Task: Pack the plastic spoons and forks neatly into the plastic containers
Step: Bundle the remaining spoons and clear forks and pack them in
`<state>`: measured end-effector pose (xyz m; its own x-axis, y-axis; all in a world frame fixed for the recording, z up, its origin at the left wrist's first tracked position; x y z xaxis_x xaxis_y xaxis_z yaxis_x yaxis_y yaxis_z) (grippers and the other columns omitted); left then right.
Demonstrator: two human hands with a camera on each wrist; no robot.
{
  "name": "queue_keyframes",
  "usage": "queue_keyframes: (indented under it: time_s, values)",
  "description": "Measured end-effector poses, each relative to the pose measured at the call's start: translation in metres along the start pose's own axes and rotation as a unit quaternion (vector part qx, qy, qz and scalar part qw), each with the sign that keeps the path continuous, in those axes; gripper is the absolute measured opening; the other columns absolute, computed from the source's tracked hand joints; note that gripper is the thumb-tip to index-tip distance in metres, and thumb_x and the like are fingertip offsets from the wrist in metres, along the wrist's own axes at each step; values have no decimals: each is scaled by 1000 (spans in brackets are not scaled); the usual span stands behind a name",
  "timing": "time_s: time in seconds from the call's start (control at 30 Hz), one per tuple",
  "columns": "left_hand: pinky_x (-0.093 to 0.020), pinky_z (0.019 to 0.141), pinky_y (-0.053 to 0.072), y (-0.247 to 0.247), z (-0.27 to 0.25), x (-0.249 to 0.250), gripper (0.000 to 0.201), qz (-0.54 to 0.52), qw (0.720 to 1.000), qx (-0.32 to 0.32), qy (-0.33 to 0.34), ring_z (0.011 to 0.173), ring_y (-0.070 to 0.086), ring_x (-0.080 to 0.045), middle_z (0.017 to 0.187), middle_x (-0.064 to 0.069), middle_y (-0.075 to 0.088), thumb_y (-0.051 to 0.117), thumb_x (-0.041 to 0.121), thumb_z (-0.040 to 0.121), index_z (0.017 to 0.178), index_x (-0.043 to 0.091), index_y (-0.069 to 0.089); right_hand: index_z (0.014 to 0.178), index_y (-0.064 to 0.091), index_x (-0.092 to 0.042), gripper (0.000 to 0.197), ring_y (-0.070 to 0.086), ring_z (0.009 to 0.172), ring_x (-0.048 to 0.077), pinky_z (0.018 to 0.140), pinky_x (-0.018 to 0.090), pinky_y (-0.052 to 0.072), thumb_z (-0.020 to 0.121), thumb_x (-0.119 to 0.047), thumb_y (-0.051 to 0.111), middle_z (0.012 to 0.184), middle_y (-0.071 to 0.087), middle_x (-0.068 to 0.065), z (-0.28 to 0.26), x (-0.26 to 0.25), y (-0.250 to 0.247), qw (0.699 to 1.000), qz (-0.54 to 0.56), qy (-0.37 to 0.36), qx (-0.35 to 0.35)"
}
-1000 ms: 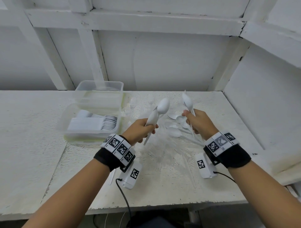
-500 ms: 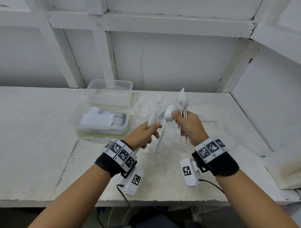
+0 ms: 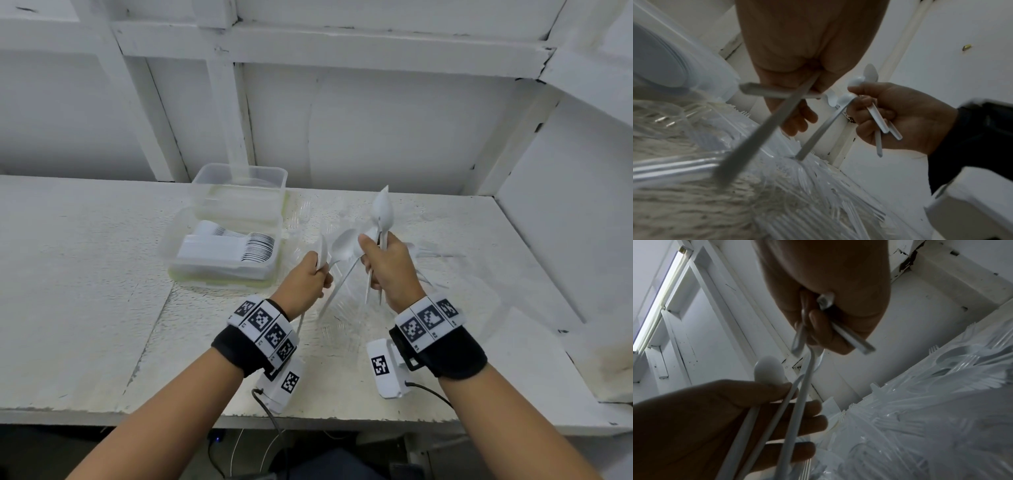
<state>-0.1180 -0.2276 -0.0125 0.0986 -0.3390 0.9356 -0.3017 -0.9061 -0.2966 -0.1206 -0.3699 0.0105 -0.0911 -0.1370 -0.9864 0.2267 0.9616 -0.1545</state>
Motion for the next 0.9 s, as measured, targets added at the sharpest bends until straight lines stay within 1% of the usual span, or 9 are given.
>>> queue_keyframes:
  time_s: [0.1,0.27,0.33,0.43,0.5,0.57,0.67,0.77,0.9]
  values:
    - [-28,77,48,1,0,2,14,-17,1000,-11,2,89,60,-18,88,-2,60,29,14,102,108,5,37,76,47,-18,18,37,45,10,37,18,29,92,-21,52,58,45,1,0,0,8,1000,-11,3,-9]
    - [-32,56,51,7,-2,3,12,-70,996,-50,-11,56,56,-18,74,-7,54,26,12,101,106,9,37,81,49,-14,18,41,39,8,35,18,31,93,-26,53,59,46,3,3,2,23,999,19,15,-22]
    - [-26,44,42,7,-2,3,13,-64,997,-36,-6,46,45,-13,67,-4,48,28,17,101,93,17,39,79,50,-13,24,39,37,7,35,18,29,95,-31,50,57,45,2,3,4,25,999,31,25,-34]
    - [-19,40,27,2,2,1,17,-74,997,-14,-14,45,30,-8,64,-1,39,30,23,101,85,25,36,79,51,-17,19,41,47,11,40,19,32,94,-30,51,62,46,2,5,8,20,1000,-12,16,-15]
    - [-18,40,24,-1,4,1,18,-73,997,-20,-17,44,29,-7,63,0,38,30,21,101,85,26,37,91,49,-18,15,46,58,12,50,23,37,90,-30,57,69,48,-2,9,12,15,998,-45,-8,31]
    - [-17,39,24,-2,4,1,21,-83,996,-37,-21,41,28,-5,63,0,39,31,20,100,82,26,37,101,47,-18,28,48,66,10,57,25,38,86,-36,61,75,49,-6,12,14,11,996,-57,-19,60]
    - [-16,37,23,-1,3,2,23,-111,990,-76,-31,39,28,-5,62,-1,41,32,20,101,78,22,36,89,53,-18,18,46,62,8,57,24,36,89,-36,58,68,47,-9,14,17,11,998,-52,-13,37]
    - [-17,38,26,-2,3,2,24,-111,989,-88,-43,38,32,-7,62,-2,46,34,19,100,77,18,37,71,49,-22,22,45,57,7,55,24,34,91,-24,55,60,46,-8,13,20,10,998,-49,-17,22]
    - [-26,51,46,-9,9,1,22,-111,993,-29,-33,56,54,-16,74,-6,59,34,14,101,82,13,47,71,50,-20,21,42,54,6,53,20,33,91,-19,56,58,45,-7,12,16,2,998,-50,-29,25]
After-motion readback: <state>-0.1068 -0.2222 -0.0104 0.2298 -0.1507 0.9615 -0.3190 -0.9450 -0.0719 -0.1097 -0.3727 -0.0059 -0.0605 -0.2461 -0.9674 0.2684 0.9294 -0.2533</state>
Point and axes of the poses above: each hand's wrist, its own z-axis towards the middle knuckle, its own y-axis out of the palm, x = y × z, the point moved 2 cm from there along z, towards the middle knuckle
